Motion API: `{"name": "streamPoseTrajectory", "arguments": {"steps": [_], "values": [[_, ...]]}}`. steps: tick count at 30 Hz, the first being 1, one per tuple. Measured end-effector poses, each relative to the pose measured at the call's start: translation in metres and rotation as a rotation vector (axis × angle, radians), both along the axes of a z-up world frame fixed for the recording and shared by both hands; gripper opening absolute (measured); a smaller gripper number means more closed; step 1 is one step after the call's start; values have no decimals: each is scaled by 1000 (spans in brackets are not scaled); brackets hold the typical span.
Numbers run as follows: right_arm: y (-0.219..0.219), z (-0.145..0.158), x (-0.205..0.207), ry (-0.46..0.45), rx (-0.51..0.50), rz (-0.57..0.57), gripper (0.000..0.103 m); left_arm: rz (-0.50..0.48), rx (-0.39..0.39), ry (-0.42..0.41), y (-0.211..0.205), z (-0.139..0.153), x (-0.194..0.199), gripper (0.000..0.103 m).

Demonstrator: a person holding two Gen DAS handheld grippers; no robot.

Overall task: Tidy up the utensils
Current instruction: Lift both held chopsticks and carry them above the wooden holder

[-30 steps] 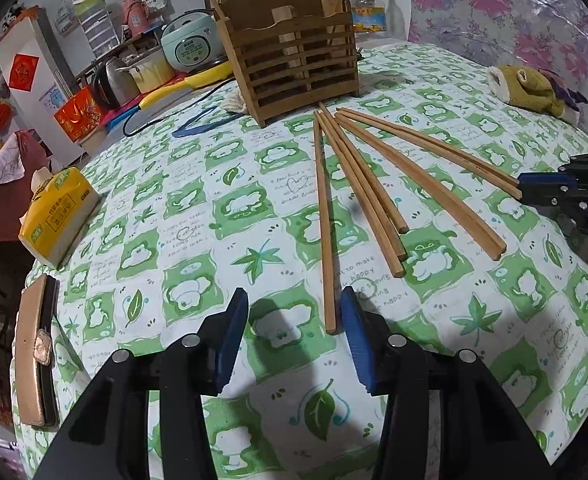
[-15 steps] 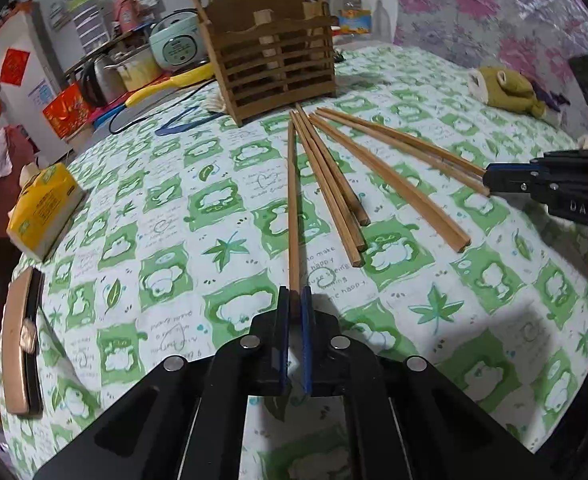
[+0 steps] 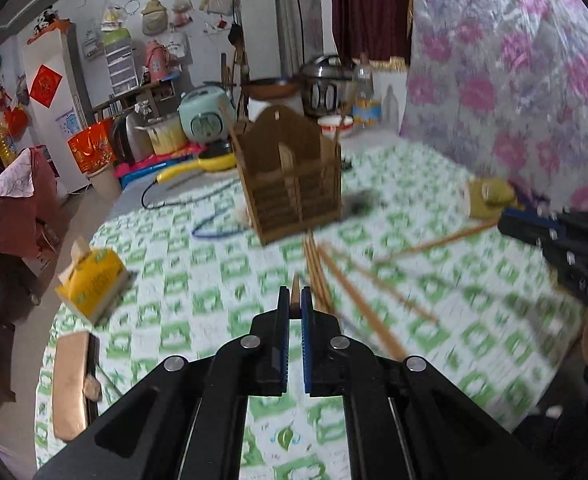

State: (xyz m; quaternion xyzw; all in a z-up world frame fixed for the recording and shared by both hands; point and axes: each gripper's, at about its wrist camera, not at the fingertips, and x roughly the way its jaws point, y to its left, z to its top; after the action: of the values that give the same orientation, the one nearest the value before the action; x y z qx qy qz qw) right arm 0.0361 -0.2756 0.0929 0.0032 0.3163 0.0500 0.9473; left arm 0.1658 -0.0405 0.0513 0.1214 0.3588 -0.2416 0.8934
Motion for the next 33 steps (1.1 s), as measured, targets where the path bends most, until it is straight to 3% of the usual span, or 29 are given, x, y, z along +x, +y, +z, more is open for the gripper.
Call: {"name": "streamPoseTrajectory", "arguments": {"steps": [13, 19, 25, 29, 31, 33], "values": [[-2, 54, 49, -76, 32, 12, 6, 2, -70, -31, -28, 74, 58, 6], [1, 87, 97, -141, 71, 8, 6, 16, -144, -102, -46, 125, 95, 6], [-3, 124, 144, -263, 123, -48, 6, 101, -244, -229, -57, 166, 136, 6], [-5, 116, 170, -307, 136, -97, 6, 171, -260, -269, -59, 149, 165, 6], [-5, 100, 183, -292, 125, -121, 6, 190, -276, -238, -58, 122, 182, 6], [-6, 72, 204, -230, 111, -143, 6, 201, -268, -155, -59, 90, 203, 6]]}}
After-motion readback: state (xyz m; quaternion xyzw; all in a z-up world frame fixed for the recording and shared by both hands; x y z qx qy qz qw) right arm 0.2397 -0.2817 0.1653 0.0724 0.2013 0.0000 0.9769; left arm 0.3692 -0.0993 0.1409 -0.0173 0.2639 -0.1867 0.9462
